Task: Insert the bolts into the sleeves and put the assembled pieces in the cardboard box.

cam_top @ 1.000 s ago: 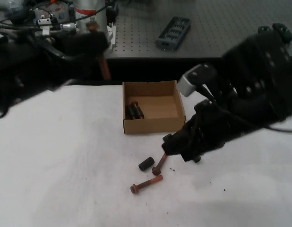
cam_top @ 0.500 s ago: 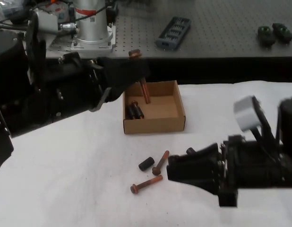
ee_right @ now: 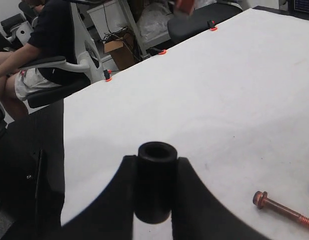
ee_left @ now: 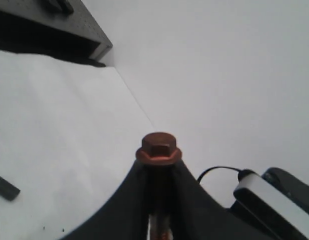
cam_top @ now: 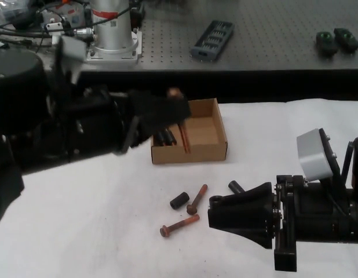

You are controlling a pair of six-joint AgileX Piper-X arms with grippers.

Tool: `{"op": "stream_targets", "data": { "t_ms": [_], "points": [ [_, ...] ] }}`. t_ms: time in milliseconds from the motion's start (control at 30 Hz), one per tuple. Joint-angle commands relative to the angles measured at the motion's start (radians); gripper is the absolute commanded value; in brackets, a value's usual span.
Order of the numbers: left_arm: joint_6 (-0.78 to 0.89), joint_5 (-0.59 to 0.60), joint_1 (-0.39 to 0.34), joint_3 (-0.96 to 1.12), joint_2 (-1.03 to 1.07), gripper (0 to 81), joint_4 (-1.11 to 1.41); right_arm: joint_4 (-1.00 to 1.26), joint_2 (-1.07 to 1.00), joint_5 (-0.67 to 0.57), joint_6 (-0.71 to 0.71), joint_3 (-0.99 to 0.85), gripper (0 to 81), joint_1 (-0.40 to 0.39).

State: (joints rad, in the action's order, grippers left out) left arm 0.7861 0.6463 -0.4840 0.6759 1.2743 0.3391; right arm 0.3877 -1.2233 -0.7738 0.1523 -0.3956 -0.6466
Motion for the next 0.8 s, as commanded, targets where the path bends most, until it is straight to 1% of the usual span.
{"op": "stream_targets", "data": {
  "t_ms": [0, 100, 167, 333, 433, 667, 767],
  "points": [
    [-0.082, 0.074, -0.020, 0.007, 0.014, 0.6, 0.006, 0.007, -0.003, -0.002, -0.012, -0.001, 0.7, -0.003],
    [-0.187, 0.110, -0.037, 0.007, 0.013, 0.6, 0.006, -0.033, -0.010, -0.002, -0.006, -0.003, 0.7, -0.004],
    [-0.222, 0.128, -0.048, 0.007, 0.013, 0.6, 0.006, -0.045, -0.015, -0.002, -0.006, -0.003, 0.7, -0.009],
    [-0.271, 0.128, -0.067, 0.007, 0.013, 0.6, 0.006, -0.045, -0.018, -0.004, -0.010, -0.003, 0.7, -0.040],
    [-0.274, 0.130, -0.075, 0.007, 0.013, 0.6, 0.006, -0.045, -0.018, -0.004, -0.010, -0.003, 0.7, -0.064],
    [-0.319, 0.175, -0.075, 0.007, 0.013, 0.6, 0.006, -0.045, -0.018, 0.024, -0.010, -0.012, 0.7, -0.066],
    [-0.325, 0.184, -0.075, 0.007, 0.013, 0.6, 0.006, -0.037, -0.018, 0.024, 0.013, -0.029, 0.7, -0.066]
  ]
}}
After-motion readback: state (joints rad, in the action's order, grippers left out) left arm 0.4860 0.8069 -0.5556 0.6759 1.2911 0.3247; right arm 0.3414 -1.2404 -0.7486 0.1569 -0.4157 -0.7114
